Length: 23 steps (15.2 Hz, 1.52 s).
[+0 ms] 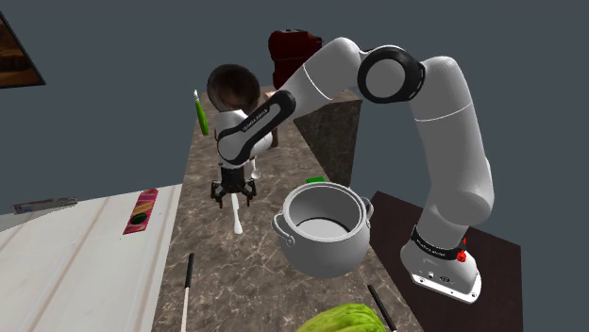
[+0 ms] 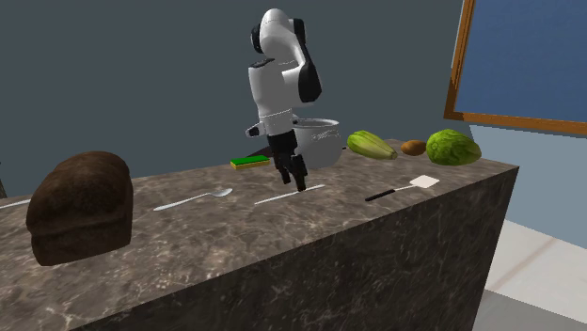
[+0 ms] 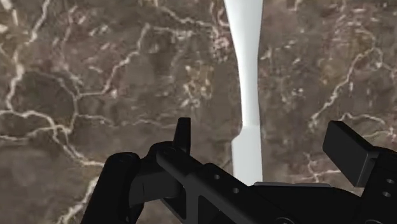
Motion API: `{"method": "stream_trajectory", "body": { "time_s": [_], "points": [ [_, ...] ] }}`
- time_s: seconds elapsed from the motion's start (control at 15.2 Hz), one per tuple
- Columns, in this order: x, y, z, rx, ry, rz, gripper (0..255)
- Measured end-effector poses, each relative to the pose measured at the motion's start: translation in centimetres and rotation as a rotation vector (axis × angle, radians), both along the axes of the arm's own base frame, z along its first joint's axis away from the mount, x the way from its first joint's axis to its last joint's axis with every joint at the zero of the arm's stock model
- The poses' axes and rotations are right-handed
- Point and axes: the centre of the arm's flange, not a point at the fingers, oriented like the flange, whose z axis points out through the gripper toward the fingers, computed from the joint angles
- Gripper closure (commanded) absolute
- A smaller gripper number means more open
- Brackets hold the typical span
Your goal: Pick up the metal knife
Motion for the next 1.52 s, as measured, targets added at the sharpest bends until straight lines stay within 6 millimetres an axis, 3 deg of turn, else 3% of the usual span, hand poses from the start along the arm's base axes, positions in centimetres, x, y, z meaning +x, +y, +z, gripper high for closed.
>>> {"method": "stream_trajectory", "body": {
  "time_s": [0.13, 0.2, 0.99, 1.52],
  "points": [
    [-0.1, -0.1, -0.9, 0.000, 0.000, 0.000, 0],
    [-0.1, -0.1, -1.1, 0.000, 0.000, 0.000, 255],
    [0.0, -0.1, -0.6, 0.001, -0.003, 0.000, 255],
    [0.0, -0.1, 3.4, 0.000, -0.001, 0.000, 255]
  ]
}}
